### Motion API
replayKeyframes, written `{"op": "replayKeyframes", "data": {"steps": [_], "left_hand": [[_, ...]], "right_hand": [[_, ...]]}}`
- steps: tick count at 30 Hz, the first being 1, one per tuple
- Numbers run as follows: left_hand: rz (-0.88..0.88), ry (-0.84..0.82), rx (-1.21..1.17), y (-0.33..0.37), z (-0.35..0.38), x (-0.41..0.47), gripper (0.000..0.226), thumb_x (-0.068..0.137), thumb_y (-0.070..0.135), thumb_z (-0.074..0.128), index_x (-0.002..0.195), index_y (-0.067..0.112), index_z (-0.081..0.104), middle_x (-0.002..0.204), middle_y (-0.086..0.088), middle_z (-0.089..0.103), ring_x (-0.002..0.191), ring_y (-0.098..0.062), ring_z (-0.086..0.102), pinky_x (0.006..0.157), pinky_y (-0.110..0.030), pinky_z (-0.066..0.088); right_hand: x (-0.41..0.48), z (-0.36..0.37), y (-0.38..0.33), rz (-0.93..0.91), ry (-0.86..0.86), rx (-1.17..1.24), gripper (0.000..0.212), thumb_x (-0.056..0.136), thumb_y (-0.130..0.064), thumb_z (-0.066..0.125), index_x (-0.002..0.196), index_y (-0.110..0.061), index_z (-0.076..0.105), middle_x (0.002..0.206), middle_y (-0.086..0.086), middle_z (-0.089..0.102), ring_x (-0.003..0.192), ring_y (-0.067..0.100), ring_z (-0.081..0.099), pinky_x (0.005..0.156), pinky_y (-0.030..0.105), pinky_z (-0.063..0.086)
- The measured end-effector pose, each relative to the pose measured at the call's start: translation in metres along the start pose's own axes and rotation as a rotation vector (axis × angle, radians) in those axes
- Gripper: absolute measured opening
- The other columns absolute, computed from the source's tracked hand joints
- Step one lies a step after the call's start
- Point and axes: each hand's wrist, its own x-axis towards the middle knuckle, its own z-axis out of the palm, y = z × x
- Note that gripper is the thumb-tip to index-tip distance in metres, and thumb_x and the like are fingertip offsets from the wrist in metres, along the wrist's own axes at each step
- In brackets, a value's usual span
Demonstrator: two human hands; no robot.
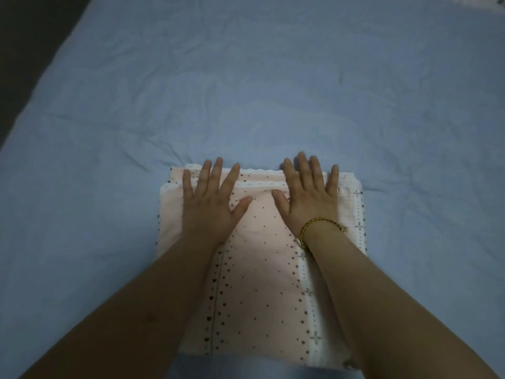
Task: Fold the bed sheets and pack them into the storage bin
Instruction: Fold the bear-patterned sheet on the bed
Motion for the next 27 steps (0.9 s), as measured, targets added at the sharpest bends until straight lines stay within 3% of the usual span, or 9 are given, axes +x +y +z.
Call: {"op": "replayKeyframes", "data": {"steps": [2,4,7,10,13,15,18,22,27], "left_hand": [[-0.048,0.019,-0.041,0.002,-0.009,-0.010,0.078,0.089,0.064,0.010,0.136,0.013,0.045,0.140,-0.021,0.043,0.129,-0.039,0.041,0.110,-0.047,0.002],[-0.218,0.058,-0.110,0.003,-0.023,-0.031,0.083,0.084,0.072,0.016,0.144,0.016,0.031,0.149,-0.021,0.027,0.137,-0.038,0.026,0.110,-0.044,-0.006],[-0.555,-0.114,-0.346,-0.010,-0.039,-0.074,0.093,0.080,0.065,0.048,0.149,0.026,-0.001,0.156,-0.012,0.003,0.143,-0.030,0.010,0.113,-0.049,0.008],[-0.674,-0.203,-0.644,-0.015,-0.056,-0.107,0.101,0.077,0.048,0.066,0.149,0.026,-0.003,0.153,-0.012,0.021,0.136,-0.033,0.027,0.108,-0.044,0.026],[-0.750,-0.227,-0.902,-0.018,-0.061,-0.115,0.103,0.075,0.039,0.074,0.149,0.022,0.004,0.152,-0.008,0.025,0.134,-0.030,0.031,0.108,-0.039,0.028],[-0.739,-0.223,-0.993,-0.017,-0.066,-0.116,0.105,0.066,0.041,0.076,0.148,0.021,0.014,0.149,-0.006,0.030,0.132,-0.028,0.034,0.107,-0.038,0.029],[-0.684,-0.146,-0.978,-0.006,-0.089,-0.118,0.083,0.079,0.032,0.071,0.146,0.020,0.022,0.145,-0.007,0.038,0.129,-0.029,0.040,0.105,-0.038,0.033],[-0.504,-0.063,-0.882,0.037,-0.136,-0.129,0.070,0.086,0.029,0.062,0.145,0.026,0.025,0.139,-0.004,0.047,0.123,-0.029,0.046,0.097,-0.034,0.037],[-0.171,-0.020,-0.832,0.119,-0.190,-0.160,0.061,0.087,0.030,0.058,0.141,0.036,0.030,0.139,0.008,0.047,0.124,-0.017,0.047,0.096,-0.026,0.037]], "right_hand": [[-0.023,-0.005,0.004,0.112,-0.049,0.058,0.072,0.089,-0.063,0.008,0.145,-0.025,-0.018,0.153,0.004,-0.025,0.140,0.024,-0.024,0.096,0.047,-0.035],[-0.060,-0.006,0.015,0.296,-0.080,0.173,0.079,0.090,-0.059,0.028,0.145,-0.025,-0.018,0.152,0.006,-0.026,0.141,0.026,-0.022,0.107,0.055,-0.018],[-0.107,-0.002,0.032,0.517,-0.104,0.561,0.093,0.084,-0.056,0.050,0.146,-0.027,-0.013,0.154,0.007,-0.020,0.144,0.026,-0.009,0.116,0.051,0.004],[-0.126,-0.002,0.032,0.523,-0.093,0.775,0.107,0.077,-0.047,0.066,0.146,-0.025,-0.014,0.156,0.009,0.002,0.142,0.027,0.012,0.116,0.041,0.017],[-0.128,-0.012,0.022,0.522,-0.125,0.989,0.107,0.080,-0.028,0.069,0.145,-0.028,-0.016,0.151,0.010,0.018,0.135,0.028,0.028,0.110,0.036,0.026],[-0.132,-0.017,0.020,0.531,-0.126,1.118,0.101,0.083,-0.014,0.065,0.146,-0.028,-0.013,0.151,0.008,0.016,0.134,0.025,0.030,0.108,0.033,0.028],[-0.142,-0.036,0.018,0.467,-0.050,1.142,0.090,0.087,-0.005,0.057,0.147,-0.026,-0.007,0.154,0.004,0.013,0.137,0.020,0.026,0.109,0.029,0.025],[-0.174,-0.070,-0.002,0.343,0.055,1.000,0.075,0.094,-0.009,0.045,0.147,-0.028,-0.005,0.154,0.002,0.011,0.134,0.021,0.032,0.103,0.027,0.031],[-0.238,-0.112,-0.018,0.250,0.264,0.746,0.069,0.096,-0.021,0.039,0.146,-0.029,-0.008,0.142,0.002,0.031,0.117,0.023,0.045,0.085,0.026,0.038]]}}
